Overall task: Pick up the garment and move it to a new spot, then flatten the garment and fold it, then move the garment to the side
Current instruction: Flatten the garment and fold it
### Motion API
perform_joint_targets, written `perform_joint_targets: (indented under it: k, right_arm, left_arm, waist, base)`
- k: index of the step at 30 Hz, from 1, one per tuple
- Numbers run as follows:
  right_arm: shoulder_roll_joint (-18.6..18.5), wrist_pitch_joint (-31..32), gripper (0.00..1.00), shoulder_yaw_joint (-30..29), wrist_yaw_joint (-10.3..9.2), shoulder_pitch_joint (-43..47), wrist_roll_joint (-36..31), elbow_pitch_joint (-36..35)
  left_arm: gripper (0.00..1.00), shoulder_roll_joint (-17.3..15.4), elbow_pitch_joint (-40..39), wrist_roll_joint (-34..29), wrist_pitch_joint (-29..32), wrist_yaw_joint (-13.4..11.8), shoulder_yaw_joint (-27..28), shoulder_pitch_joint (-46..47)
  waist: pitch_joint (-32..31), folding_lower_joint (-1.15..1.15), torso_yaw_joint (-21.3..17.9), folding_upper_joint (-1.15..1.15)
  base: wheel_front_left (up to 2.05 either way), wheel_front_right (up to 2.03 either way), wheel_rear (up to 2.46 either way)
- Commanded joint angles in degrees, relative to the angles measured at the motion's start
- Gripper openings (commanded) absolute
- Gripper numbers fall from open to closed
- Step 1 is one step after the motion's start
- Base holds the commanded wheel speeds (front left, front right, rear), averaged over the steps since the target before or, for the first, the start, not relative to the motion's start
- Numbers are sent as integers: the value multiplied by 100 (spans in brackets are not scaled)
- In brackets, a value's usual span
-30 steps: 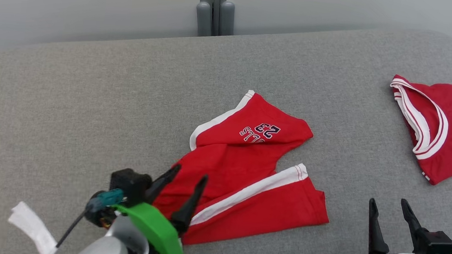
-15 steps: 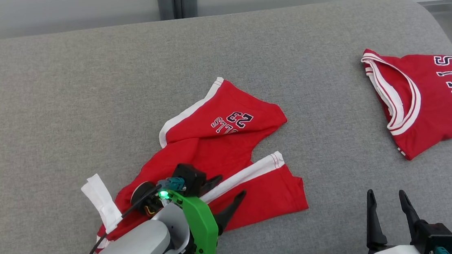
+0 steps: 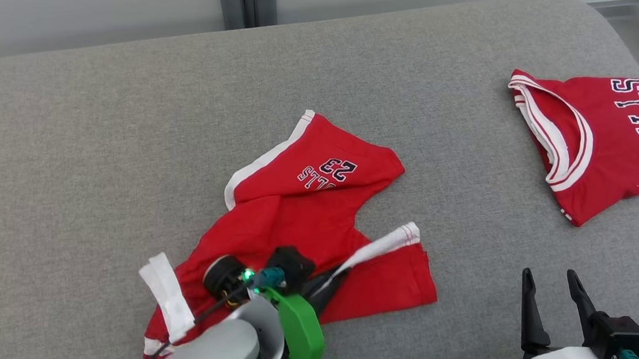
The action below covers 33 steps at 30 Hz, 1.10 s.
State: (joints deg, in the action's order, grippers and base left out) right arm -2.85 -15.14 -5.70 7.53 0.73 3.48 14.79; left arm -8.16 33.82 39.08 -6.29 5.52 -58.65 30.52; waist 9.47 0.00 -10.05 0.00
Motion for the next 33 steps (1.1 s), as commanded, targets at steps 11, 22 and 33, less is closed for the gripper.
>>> perform_joint_targets:
  k: [11, 22, 33]
  right_arm:
    - [-9, 2, 100, -51, -9, 85, 91, 61]
    - [-8, 2, 100, -181, -9, 279, 9, 37]
    - [-10, 2, 100, -359, -9, 551, -105, -69]
  left_arm:
    - [100, -186, -610, -223, -261, -77, -569, -949]
    - [100, -523, -1514, 25, -819, -461, 174, -1376]
    - [100, -573, -2687, -819, -889, -1232, 2281, -2634]
  waist:
    - [-72, 0, 148, 0]
    - [-316, 0, 333, 0]
    - [-723, 0, 833, 0]
  base:
    - [0, 0, 0]
    - [0, 0, 0]
    - [0, 0, 0]
